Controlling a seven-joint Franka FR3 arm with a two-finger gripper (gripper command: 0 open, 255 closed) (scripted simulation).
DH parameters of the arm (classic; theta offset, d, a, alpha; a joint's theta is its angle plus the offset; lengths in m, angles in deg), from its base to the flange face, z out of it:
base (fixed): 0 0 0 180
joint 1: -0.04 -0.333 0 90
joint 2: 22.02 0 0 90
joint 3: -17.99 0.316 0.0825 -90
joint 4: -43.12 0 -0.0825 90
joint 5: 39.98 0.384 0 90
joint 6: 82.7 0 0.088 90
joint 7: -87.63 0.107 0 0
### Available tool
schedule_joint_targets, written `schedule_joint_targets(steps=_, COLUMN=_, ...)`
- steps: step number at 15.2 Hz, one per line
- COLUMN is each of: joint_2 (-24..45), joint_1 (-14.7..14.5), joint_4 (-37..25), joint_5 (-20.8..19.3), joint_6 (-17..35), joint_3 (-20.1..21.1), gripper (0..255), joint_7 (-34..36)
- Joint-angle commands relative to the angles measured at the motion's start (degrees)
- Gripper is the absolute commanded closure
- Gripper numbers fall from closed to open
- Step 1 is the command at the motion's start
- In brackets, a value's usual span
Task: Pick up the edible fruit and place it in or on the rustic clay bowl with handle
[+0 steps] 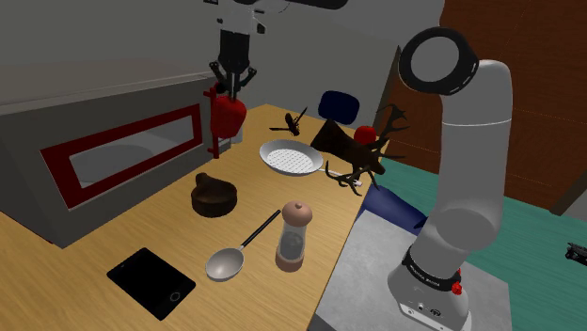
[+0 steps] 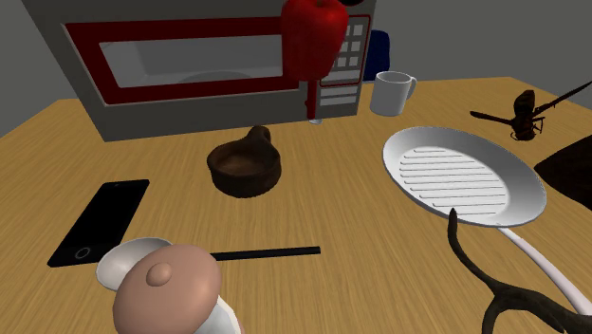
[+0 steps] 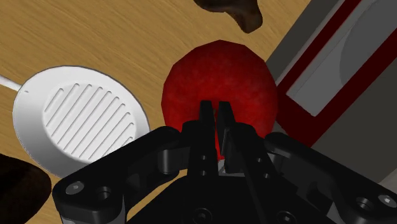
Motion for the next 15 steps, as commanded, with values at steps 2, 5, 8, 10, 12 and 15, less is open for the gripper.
schedule_joint_targets(steps=2, joint_2=1.0, joint_1=-2.9, joint_4=-4.2, joint_5=-0.7, joint_6=-3.1, joint_3=1.0, gripper=255, joint_7=3.6)
schedule_joint_targets(steps=5, joint_2=1.7, joint_1=-5.8, joint_4=-7.4, joint_5=-1.3, joint_6=-5.4, joint_3=1.9, gripper=255, joint_7=7.1)
schedule_joint_targets(steps=8, joint_2=3.3, joint_1=-9.1, joint_4=-12.1, joint_5=-2.3, joint_6=-8.4, joint_3=2.8, gripper=255, joint_7=10.6)
schedule_joint_targets(steps=10, joint_2=5.1, joint_1=-11.7, joint_4=-16.5, joint_5=-3.2, joint_6=-10.9, joint_3=3.3, gripper=255, joint_7=13.0)
schedule_joint_targets(steps=12, joint_2=5.8, joint_1=-13.2, joint_4=-17.8, joint_5=-3.6, joint_6=-11.5, joint_3=3.6, gripper=255, joint_7=14.6)
schedule_joint_targets(steps=15, joint_2=3.2, joint_1=-12.0, joint_4=-11.0, joint_5=-2.8, joint_6=-7.3, joint_3=3.8, gripper=255, joint_7=14.4)
